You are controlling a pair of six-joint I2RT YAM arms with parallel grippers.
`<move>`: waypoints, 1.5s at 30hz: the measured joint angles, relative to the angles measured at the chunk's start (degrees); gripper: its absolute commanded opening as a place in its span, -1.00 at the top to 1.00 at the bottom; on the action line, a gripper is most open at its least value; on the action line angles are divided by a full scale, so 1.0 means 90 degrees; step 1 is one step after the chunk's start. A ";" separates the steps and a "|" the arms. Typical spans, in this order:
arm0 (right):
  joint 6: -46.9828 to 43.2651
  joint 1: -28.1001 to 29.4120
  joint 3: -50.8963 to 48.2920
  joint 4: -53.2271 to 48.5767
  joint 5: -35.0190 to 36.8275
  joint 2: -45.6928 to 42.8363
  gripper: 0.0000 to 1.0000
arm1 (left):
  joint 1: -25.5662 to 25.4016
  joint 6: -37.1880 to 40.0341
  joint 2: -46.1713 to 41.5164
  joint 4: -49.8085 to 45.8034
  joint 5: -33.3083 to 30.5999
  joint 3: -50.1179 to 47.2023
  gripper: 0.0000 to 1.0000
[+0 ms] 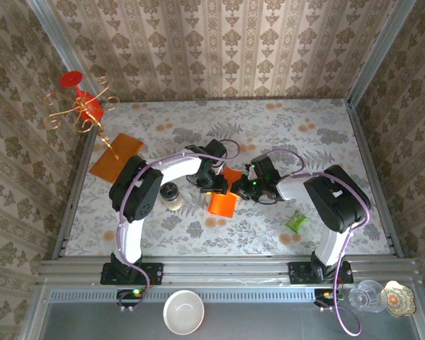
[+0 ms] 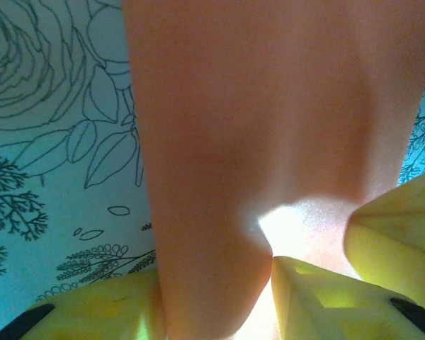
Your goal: Fold a paper plane with a square sheet of paper (pick it up from the middle)
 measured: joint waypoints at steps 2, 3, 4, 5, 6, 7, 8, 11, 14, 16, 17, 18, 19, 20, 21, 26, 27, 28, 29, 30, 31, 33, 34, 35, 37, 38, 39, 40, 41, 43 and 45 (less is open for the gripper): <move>0.0010 0.0000 0.0000 0.0027 -0.0044 0.0078 0.79 | 0.0000 0.0000 0.0000 0.0000 0.0000 -0.0005 0.11; 0.0007 -0.0002 0.0000 0.0034 -0.0041 0.0080 0.80 | 0.0000 0.0000 0.0000 0.0000 0.0000 -0.0005 0.11; 0.0005 0.0000 0.0000 0.0029 -0.0041 0.0080 0.81 | 0.0000 0.0000 0.0000 0.0002 0.0000 -0.0005 0.12; -0.0012 0.0000 0.0000 0.0024 -0.0039 0.0087 0.81 | 0.0000 0.0000 0.0000 0.0002 0.0000 -0.0007 0.12; -0.0029 -0.0005 0.0000 0.0022 -0.0041 0.0092 0.82 | 0.0000 0.0000 -0.0002 0.0002 0.0000 -0.0019 0.12; -0.0053 -0.0007 0.0000 0.0022 -0.0044 0.0097 0.82 | 0.0000 0.0000 -0.0005 0.0010 0.0000 -0.0032 0.11; -0.0075 -0.0012 0.0000 0.0015 -0.0044 0.0107 0.82 | 0.0000 0.0000 -0.0015 0.0019 0.0000 -0.0036 0.11; -0.0243 -0.0063 0.0027 -0.0061 -0.0136 0.0143 0.84 | 0.0000 -0.0005 -0.0119 0.0053 0.0007 -0.0056 0.11; -0.0568 -0.0134 0.0228 -0.0430 -0.0279 0.0231 0.86 | 0.0024 -0.0063 -0.0284 0.0175 0.0075 -0.0163 0.09; -0.0874 -0.0177 0.0430 -0.0765 -0.0401 0.0313 0.87 | 0.0066 -0.0155 -0.0403 0.0318 0.0134 -0.0284 0.05; -0.1061 -0.0204 0.0561 -0.0964 -0.0478 0.0376 0.88 | 0.0100 -0.0221 -0.0481 0.0406 0.0155 -0.0357 0.04; -0.1268 -0.0228 0.0716 -0.1185 -0.0563 0.0452 0.88 | 0.0153 -0.0313 -0.0588 0.0488 0.0185 -0.0437 0.03; -0.1428 -0.0248 0.0835 -0.1348 -0.0622 0.0508 0.88 | 0.0228 -0.0396 -0.0709 0.0559 0.0216 -0.0508 0.03; -0.1630 -0.0272 0.0991 -0.1564 -0.0712 0.0590 0.89 | 0.0330 -0.0488 -0.0869 0.0629 0.0265 -0.0566 0.03; -0.1787 -0.0296 0.1110 -0.1722 -0.0784 0.0656 0.89 | 0.0444 -0.0580 -0.1054 0.0733 0.0325 -0.0612 0.04; -0.2443 -0.0364 0.1559 -0.2380 -0.1093 0.0916 0.89 | 0.0806 -0.0930 -0.1676 0.1382 0.0843 -0.0644 0.30; -0.2514 -0.0364 0.1610 -0.2453 -0.1117 0.0942 0.90 | 0.0792 -0.0962 -0.1681 0.1474 0.0942 -0.0641 0.37; -0.2582 -0.0364 0.1651 -0.2521 -0.1141 0.0964 0.90 | 0.0741 -0.1015 -0.1642 0.1554 0.1056 -0.0641 0.44; -0.2620 -0.0374 0.1683 -0.2572 -0.1166 0.0986 0.90 | 0.0668 -0.1052 -0.1579 0.1583 0.1137 -0.0641 0.50; -0.2628 -0.0376 0.1700 -0.2601 -0.1185 0.0996 0.90 | 0.0597 -0.1086 -0.1498 0.1603 0.1212 -0.0641 0.55; -0.2633 -0.0379 0.1710 -0.2618 -0.1192 0.1005 0.91 | 0.0532 -0.1120 -0.1396 0.1608 0.1275 -0.0644 0.60; -0.2635 -0.0379 0.1707 -0.2628 -0.1195 0.1005 0.91 | 0.0420 -0.1183 -0.1192 0.1605 0.1406 -0.0644 0.68; -0.2635 -0.0384 0.1707 -0.2630 -0.1195 0.1005 0.91 | 0.0374 -0.1231 -0.1064 0.1603 0.1472 -0.0646 0.72; -0.2628 -0.0381 0.1707 -0.2630 -0.1197 0.1008 0.91 | 0.0352 -0.1258 -0.0976 0.1600 0.1523 -0.0648 0.75; -0.2618 -0.0384 0.1707 -0.2635 -0.1197 0.1008 0.91 | 0.0352 -0.1297 -0.0860 0.1583 0.1605 -0.0651 0.77; -0.2616 -0.0381 0.1705 -0.2635 -0.1197 0.1008 0.91 | 0.0352 -0.1304 -0.0814 0.1581 0.1654 -0.0651 0.80; -0.2606 -0.0384 0.1702 -0.2635 -0.1197 0.1008 0.92 | 0.0352 -0.1307 -0.0784 0.1579 0.1688 -0.0651 0.80; -0.2594 -0.0384 0.1702 -0.2635 -0.1197 0.1008 0.92 | 0.0357 -0.1314 -0.0736 0.1581 0.1732 -0.0651 0.81; -0.2589 -0.0384 0.1702 -0.2635 -0.1197 0.1008 0.92 | 0.0357 -0.1321 -0.0687 0.1581 0.1758 -0.0651 0.83; -0.2565 -0.0389 0.1695 -0.2635 -0.1197 0.1008 0.92 | 0.0389 -0.1319 -0.0636 0.1566 0.1855 -0.0624 0.86; -0.2550 -0.0389 0.1693 -0.2635 -0.1197 0.1008 0.93 | 0.0410 -0.1316 -0.0593 0.1540 0.1899 -0.0595 0.87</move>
